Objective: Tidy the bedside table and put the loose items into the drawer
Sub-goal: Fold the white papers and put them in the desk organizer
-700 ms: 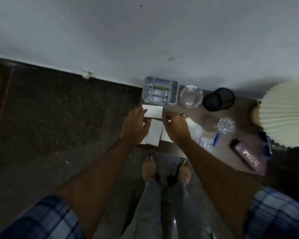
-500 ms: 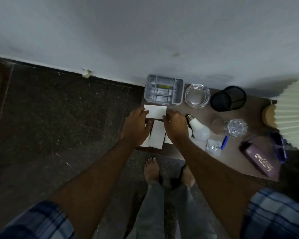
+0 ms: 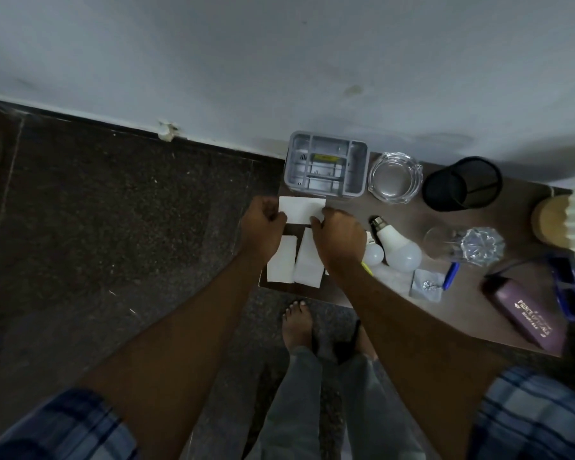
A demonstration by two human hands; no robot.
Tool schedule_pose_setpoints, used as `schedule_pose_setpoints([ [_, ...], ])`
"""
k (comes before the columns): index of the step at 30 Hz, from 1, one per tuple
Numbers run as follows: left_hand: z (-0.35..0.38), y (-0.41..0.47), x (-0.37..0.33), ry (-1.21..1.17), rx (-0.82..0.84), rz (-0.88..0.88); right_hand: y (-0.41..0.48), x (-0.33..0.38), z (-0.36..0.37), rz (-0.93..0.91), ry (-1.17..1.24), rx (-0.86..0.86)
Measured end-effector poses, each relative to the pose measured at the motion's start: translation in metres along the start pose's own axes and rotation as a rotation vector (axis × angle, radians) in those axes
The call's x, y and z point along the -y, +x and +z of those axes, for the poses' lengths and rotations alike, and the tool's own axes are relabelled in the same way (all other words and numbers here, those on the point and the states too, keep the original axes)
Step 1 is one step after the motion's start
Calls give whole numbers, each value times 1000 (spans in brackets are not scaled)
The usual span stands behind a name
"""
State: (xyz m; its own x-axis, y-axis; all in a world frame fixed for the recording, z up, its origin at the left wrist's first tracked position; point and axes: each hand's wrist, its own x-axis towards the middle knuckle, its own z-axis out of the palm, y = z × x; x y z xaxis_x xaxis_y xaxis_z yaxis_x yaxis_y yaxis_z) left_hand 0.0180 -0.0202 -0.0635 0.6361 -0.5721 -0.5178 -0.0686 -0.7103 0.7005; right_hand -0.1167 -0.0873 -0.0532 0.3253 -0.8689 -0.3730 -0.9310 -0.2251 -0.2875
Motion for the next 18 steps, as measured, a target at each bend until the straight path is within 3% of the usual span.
schedule_pose_setpoints([
  [7,-5,8,-4,-259,-31,-291,0,10,5,-66,12,-28],
  [18,-16,15,-1,-319,8,-347,2,11,12,-79,84,-47],
])
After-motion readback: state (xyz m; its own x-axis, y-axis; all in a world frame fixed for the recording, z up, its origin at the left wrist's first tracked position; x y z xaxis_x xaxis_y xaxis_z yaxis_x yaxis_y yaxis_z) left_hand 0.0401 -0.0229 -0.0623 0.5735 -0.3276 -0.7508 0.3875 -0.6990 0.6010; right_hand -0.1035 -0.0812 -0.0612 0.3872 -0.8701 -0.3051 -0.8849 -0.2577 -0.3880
